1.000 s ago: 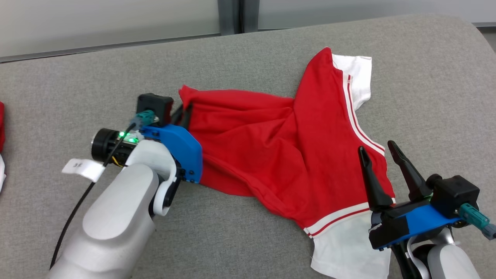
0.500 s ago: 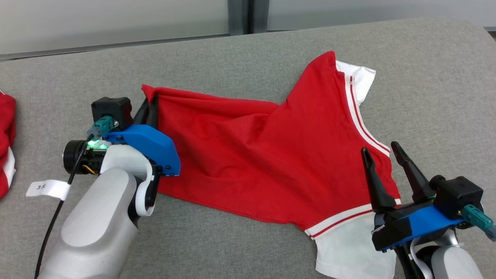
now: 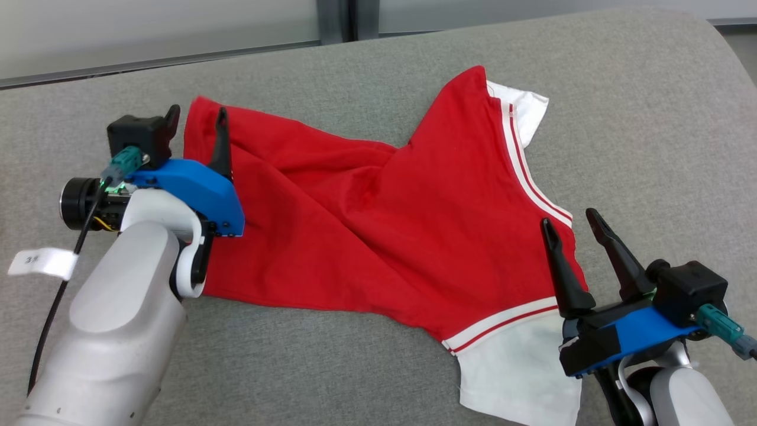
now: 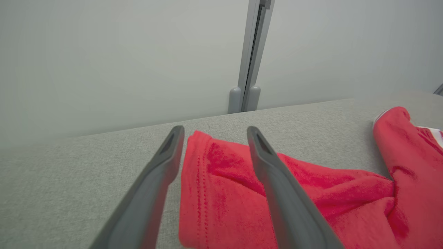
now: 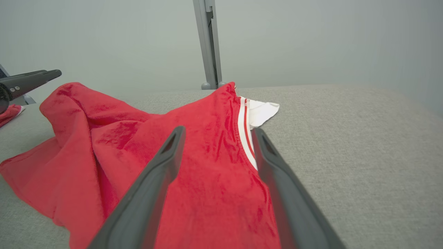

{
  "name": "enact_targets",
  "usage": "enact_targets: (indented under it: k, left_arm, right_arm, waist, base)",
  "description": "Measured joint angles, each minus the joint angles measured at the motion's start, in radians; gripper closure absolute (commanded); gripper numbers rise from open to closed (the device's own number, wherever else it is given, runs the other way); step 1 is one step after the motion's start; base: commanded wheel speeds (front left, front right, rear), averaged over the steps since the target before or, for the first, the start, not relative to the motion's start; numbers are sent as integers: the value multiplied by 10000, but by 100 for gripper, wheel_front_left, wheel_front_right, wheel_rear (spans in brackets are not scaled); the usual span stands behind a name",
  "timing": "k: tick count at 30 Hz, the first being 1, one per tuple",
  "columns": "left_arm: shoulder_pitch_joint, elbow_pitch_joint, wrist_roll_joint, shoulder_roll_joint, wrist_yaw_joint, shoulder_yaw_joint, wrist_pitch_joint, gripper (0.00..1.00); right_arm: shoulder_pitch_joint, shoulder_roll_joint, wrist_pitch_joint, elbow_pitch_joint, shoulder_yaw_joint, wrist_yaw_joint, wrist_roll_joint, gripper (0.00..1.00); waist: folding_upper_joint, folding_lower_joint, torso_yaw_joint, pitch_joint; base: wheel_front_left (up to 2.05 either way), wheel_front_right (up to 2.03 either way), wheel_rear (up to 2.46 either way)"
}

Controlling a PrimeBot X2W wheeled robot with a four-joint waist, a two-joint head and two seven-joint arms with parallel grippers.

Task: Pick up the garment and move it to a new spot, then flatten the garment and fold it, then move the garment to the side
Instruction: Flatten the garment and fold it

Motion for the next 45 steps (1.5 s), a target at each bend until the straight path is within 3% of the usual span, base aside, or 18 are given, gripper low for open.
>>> enact_targets:
  k: [6,10,15,21,27,32,43,45]
  left_arm:
    - [651,-12,-525,-36,-1126,278,-1563,0]
    - [1457,-614,-650,-31,-1567,631,-2088,0]
    - [3404,-2849,-23,-150,-1331,2284,-2150,0]
    - [5530,-4194,823,-495,-1051,3486,-2150,0]
    - [6411,-4481,1388,-798,-1225,3839,-2150,0]
    - [6411,-4424,1697,-871,-1402,3916,-2150,0]
    - [5697,-4102,2067,-968,-1749,3580,-2150,0]
    - [5604,-4057,2130,-1047,-1779,3480,-2150,0]
  right_arm:
    - [45,-15,56,127,-336,0,8,0]
    - [154,-33,291,163,-405,0,4,0]
    - [335,-90,621,192,-556,0,4,0]
    - [503,-188,802,389,-782,0,12,0]
    - [671,-205,1419,734,-1256,0,104,0]
    - [-57,-334,2999,1511,-1933,0,144,0]
    - [-2684,-788,5622,4987,-2439,2,-194,0]
    - [-2974,-876,5816,5275,-2334,0,-265,100]
  waist:
    - [0,0,262,-299]
    - [0,-1,446,-594]
    - [0,-2,710,-989]
    - [0,-2,1006,-1395]
    - [0,-3,1392,-1544]
    - [0,-2,1451,-1285]
    - [0,0,1732,-508]
    - [0,0,1876,-439]
  base:
    - [0,0,0]
    - [0,0,0]
    - [0,0,0]
    - [0,0,0]
    - [0,0,0]
    - [0,0,0]
    - [0,0,0]
    - [0,0,0]
